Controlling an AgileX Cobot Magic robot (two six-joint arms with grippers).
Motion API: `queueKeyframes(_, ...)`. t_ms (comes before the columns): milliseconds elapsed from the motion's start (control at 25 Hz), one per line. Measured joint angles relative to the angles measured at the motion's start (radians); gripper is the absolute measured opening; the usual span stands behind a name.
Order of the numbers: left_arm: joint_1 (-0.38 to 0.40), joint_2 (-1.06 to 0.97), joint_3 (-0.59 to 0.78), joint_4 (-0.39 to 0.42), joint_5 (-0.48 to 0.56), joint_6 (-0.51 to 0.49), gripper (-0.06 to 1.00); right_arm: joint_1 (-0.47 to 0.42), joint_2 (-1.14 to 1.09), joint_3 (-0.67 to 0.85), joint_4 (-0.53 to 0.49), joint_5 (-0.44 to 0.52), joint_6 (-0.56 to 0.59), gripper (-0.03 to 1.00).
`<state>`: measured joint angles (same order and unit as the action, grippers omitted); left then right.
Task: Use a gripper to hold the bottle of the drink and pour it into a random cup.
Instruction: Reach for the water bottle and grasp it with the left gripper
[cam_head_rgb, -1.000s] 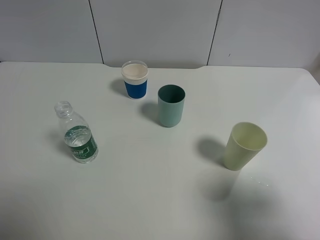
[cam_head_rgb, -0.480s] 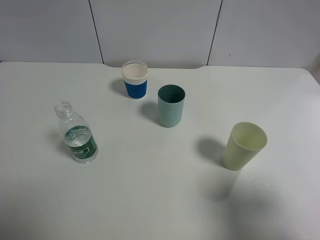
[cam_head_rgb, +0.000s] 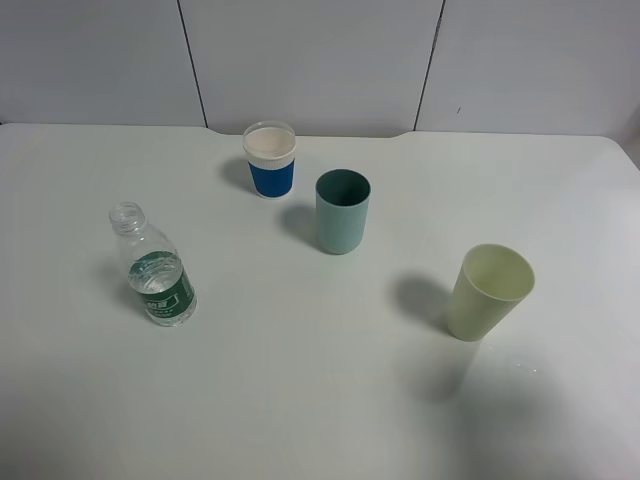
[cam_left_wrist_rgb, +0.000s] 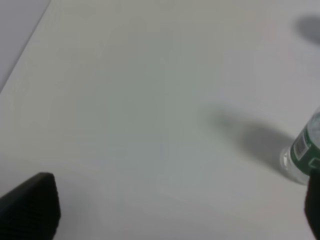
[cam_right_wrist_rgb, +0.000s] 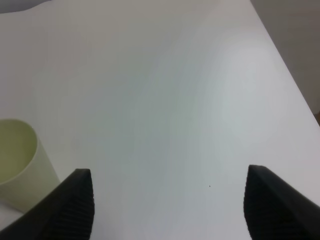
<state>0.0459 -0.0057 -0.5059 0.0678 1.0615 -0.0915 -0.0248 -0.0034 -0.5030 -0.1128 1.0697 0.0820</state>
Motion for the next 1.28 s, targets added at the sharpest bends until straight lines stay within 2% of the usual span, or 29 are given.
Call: queueKeyframes(1280,0.000,0.000,0.000,0.000,0.000,0.000,1.00,0.000,0.000,0.000,0.000,0.000,0.000,0.63)
